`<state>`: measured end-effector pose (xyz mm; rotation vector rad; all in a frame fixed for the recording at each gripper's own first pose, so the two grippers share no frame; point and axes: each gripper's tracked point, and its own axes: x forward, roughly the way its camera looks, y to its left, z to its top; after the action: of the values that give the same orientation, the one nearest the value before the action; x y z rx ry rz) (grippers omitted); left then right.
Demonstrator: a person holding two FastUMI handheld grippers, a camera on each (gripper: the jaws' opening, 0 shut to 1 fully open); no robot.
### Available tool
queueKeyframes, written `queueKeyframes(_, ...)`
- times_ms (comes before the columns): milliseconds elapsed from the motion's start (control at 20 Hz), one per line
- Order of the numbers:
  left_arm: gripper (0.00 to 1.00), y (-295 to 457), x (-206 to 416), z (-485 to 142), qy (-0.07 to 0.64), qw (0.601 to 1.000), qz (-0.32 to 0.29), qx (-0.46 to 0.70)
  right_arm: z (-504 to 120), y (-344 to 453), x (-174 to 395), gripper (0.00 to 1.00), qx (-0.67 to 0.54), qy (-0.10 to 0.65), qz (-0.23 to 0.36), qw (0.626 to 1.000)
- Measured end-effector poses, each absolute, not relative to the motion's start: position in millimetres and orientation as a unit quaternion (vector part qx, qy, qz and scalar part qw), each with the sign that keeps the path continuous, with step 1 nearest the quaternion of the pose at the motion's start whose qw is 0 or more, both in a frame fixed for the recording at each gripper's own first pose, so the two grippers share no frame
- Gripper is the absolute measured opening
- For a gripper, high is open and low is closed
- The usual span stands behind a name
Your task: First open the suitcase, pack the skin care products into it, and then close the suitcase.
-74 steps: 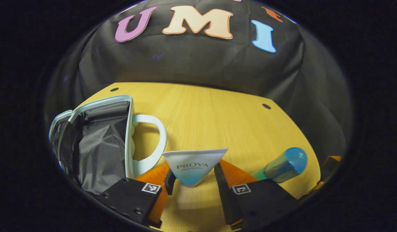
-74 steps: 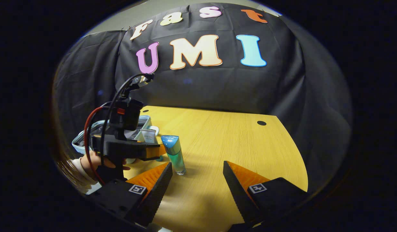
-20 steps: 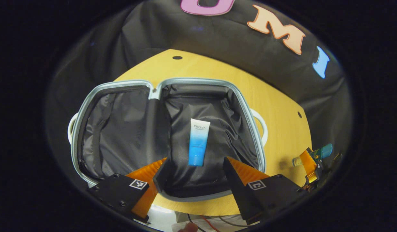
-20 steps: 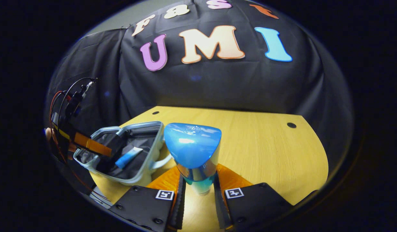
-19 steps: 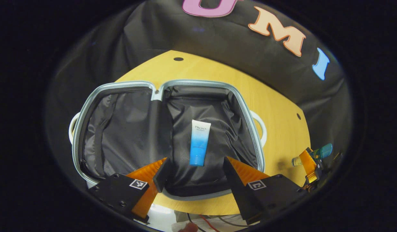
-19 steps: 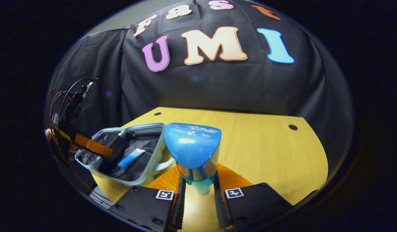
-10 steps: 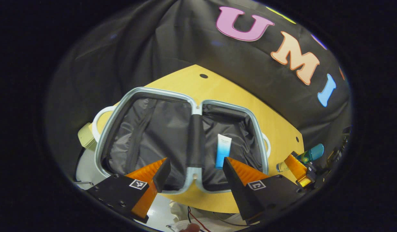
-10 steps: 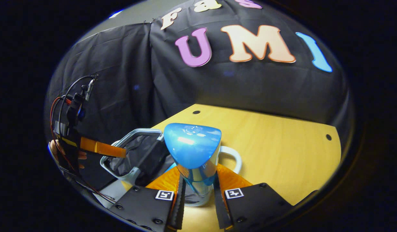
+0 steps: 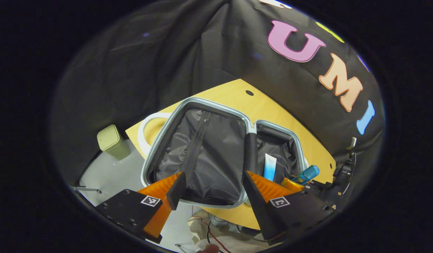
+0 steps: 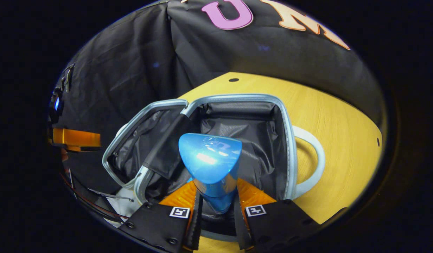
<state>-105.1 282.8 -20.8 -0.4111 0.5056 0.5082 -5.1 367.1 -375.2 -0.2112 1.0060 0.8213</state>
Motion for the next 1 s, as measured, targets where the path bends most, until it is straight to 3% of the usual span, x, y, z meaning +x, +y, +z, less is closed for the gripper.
queueKeyframes(350, 0.96, 323.2, -129.5, -23.3, 0.241, 0.904, 0.282, -0.211, -375.3, 368.4, -4.9, 0.46, -0.095, 0.469, 0.374, 0.794)
queueKeyframes(450, 0.96, 340.2, -136.3, -19.7, 0.230, 0.902, 0.292, -0.218, -365.0, 368.0, -3.4, 0.60, -0.092, 0.459, 0.379, 0.799)
queueKeyframes(500, 0.96, 349.5, -138.4, -17.1, 0.221, 0.902, 0.296, -0.223, -360.4, 367.5, -1.9, 0.77, -0.093, 0.449, 0.380, 0.803)
queueKeyframes(650, 0.96, 384.5, -146.6, -17.5, 0.203, 0.895, 0.318, -0.236, -340.1, 362.2, 3.7, 0.98, -0.091, 0.425, 0.373, 0.820)
queueKeyframes(1000, 0.96, 468.3, -131.4, -31.3, 0.163, 0.883, 0.341, -0.279, -285.5, 327.8, 20.4, 0.98, -0.046, 0.386, 0.328, 0.861)
